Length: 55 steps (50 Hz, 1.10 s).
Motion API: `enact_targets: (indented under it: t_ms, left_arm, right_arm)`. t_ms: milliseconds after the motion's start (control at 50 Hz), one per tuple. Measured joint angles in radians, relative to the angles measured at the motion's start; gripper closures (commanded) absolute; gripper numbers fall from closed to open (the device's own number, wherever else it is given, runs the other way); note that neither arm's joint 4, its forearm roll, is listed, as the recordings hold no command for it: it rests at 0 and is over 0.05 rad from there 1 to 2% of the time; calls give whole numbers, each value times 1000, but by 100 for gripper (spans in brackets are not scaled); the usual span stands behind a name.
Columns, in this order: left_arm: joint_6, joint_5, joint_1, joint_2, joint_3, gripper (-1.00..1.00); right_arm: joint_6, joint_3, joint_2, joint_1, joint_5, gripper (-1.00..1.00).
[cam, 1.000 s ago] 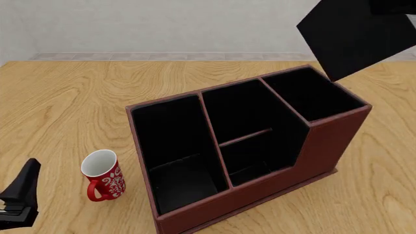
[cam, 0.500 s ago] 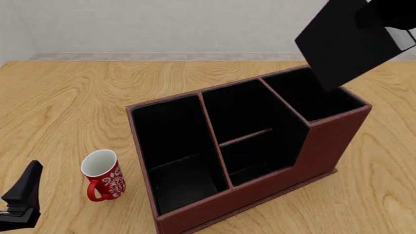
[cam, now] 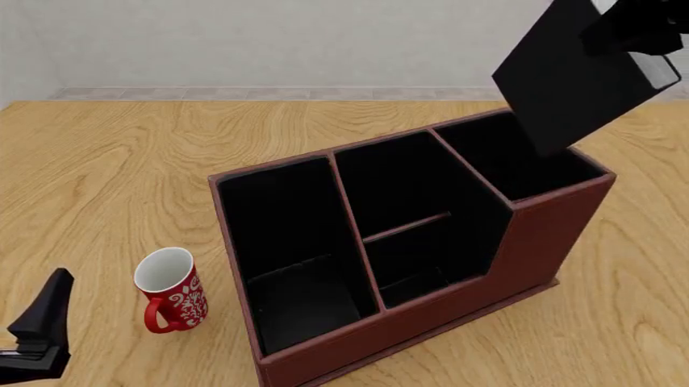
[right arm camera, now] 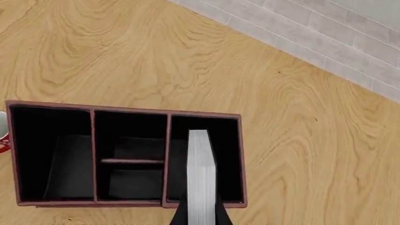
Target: Pick up the book and place it in the right compartment of the caddy.
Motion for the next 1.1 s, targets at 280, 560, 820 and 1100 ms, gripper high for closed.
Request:
enact_targets:
  t_ms: [280,560,820,1100]
  left_arm:
    - [2,-6,4,0,8,-100]
    - [2,-11,7,0,11,-100]
    - [5,-14,6,0,10,-100]
    - [10,-12,3,0,12,-100]
  right_arm:
    - [-1,12,18,-13,0,100]
    - [-9,-2,41,-20,0,100]
    - [-14,-28,67,-22,0,100]
    - [-6,-36,93,-23,0,100]
